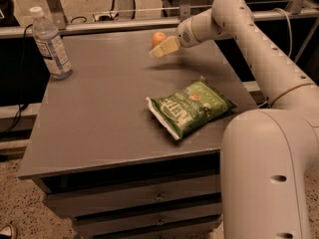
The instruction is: Move orange near green jalapeno chip bag
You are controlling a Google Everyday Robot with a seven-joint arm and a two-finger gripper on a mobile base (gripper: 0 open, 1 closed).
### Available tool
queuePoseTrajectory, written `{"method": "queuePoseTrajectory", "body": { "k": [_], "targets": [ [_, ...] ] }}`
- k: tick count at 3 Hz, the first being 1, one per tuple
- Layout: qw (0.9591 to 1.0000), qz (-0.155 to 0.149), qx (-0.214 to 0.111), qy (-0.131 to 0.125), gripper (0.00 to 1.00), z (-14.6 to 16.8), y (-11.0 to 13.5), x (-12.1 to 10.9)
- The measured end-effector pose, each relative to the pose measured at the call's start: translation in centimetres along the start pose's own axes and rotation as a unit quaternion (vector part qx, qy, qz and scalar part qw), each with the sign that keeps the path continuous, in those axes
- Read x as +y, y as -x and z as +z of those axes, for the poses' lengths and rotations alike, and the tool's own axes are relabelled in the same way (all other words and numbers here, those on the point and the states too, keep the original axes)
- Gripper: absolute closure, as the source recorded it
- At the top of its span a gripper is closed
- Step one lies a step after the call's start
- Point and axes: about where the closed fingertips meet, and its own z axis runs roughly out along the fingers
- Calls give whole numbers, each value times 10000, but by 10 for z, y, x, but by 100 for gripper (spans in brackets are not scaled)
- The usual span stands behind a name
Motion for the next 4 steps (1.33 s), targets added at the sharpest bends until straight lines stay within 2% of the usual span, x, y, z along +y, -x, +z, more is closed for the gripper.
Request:
{"method": "queuePoseTrajectory", "body": {
  "k": [1,2,3,4],
  "targets": [
    [9996,160,-173,-157,0,17,4,-13],
    [9988,213,-337,-275,16,28,15,-19],
    [9987,147,-377,-312,40,33,21,-19],
    [9990,35,-269,-345,62,37,16,-20]
  ]
}}
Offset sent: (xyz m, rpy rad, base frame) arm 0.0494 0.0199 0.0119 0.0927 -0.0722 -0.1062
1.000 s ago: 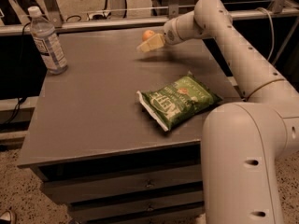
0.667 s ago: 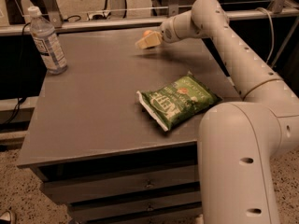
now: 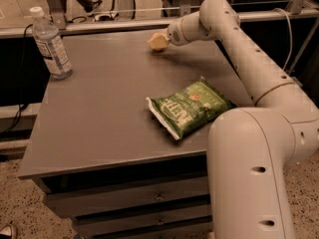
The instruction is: Move orange near green jalapeno chip bag
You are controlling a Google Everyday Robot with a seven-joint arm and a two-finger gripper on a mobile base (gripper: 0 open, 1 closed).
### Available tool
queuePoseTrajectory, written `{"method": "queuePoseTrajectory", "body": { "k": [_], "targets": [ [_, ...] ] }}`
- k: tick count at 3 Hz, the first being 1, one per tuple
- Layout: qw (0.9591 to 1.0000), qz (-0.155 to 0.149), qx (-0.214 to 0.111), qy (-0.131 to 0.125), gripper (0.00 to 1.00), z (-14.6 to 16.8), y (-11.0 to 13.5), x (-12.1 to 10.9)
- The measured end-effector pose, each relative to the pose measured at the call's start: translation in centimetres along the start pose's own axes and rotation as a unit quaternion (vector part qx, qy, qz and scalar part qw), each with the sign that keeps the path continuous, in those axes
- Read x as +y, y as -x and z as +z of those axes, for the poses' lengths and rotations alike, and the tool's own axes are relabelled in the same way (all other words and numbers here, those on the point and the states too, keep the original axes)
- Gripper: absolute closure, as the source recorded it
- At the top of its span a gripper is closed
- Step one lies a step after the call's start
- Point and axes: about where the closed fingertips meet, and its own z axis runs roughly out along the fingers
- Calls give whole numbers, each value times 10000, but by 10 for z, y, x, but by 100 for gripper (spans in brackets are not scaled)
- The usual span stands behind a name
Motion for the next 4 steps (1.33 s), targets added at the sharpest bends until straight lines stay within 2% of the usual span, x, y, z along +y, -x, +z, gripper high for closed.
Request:
{"method": "queuePoseTrajectory", "body": {
  "k": [1,2,3,4],
  "targets": [
    [9995,-290,125,-57,87,-11,1,-3],
    [9973,-679,263,18,100,-42,11,3],
    [9944,-899,364,413,100,-70,8,22],
    [9902,-962,409,921,100,-92,-7,45]
  ]
}}
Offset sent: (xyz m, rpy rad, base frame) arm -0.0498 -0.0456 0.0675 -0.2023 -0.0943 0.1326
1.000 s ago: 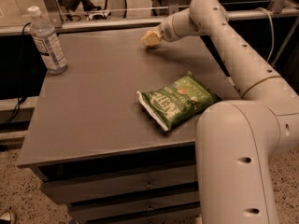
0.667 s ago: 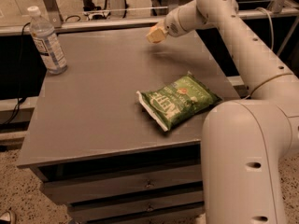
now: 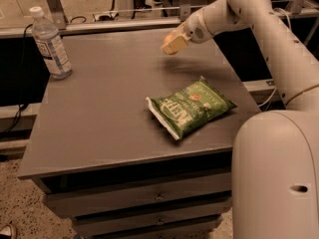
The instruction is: Move orange near green jalapeno chip bag
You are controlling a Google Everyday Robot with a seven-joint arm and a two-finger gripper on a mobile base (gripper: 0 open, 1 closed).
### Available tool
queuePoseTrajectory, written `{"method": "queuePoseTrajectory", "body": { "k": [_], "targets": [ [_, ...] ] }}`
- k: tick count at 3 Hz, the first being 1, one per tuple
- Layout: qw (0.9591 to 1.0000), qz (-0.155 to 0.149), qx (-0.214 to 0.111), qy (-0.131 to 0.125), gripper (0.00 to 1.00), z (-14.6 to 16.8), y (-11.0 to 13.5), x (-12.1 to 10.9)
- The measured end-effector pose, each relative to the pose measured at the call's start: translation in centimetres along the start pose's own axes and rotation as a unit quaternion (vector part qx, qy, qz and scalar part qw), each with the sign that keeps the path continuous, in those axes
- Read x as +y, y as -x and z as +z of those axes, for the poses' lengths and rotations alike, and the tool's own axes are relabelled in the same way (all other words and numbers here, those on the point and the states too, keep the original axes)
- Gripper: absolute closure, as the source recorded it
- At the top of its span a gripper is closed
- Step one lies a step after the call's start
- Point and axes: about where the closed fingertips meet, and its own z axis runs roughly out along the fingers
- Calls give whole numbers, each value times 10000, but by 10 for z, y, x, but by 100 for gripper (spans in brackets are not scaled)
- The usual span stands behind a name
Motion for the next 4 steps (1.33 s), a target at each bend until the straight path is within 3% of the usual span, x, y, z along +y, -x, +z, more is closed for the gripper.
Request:
{"method": "queuePoseTrajectory", "body": {
  "k": [2,3,4],
  "targets": [
    [9951,-64,-93,987,100,-22,-21,65],
    [9899,-24,-37,1415,78,-20,-32,97],
    [9878,-31,53,1559,55,-22,-38,109]
  ]
}}
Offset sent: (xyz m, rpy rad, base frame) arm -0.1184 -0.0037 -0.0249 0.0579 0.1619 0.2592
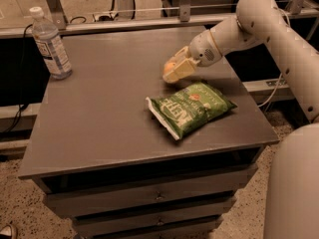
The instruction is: Move orange near green jalapeno chip bag
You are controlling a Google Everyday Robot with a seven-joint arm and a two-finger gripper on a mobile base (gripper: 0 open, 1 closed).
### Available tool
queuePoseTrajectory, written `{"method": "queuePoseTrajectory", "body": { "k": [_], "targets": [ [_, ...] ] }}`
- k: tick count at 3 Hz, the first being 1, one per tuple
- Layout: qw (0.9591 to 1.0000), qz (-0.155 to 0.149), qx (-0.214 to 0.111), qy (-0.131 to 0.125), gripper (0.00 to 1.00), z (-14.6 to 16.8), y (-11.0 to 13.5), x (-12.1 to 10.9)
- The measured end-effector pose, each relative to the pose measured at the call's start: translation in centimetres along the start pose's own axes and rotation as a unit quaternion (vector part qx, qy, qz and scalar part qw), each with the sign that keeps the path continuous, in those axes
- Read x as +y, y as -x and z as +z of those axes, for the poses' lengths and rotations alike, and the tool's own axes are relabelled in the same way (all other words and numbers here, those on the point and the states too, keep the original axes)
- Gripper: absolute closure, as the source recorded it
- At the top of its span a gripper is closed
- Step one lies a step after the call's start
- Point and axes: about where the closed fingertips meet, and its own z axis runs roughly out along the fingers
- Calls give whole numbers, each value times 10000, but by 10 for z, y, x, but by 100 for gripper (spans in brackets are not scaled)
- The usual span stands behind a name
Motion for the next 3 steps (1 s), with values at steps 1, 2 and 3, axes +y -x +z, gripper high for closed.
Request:
{"method": "queuePoseTrajectory", "body": {
  "k": [1,2,3],
  "targets": [
    [9998,34,144,93,31,-6,-12,12],
    [9995,88,249,157,8,-11,-23,21],
    [9993,122,305,200,0,-13,-30,27]
  ]
}}
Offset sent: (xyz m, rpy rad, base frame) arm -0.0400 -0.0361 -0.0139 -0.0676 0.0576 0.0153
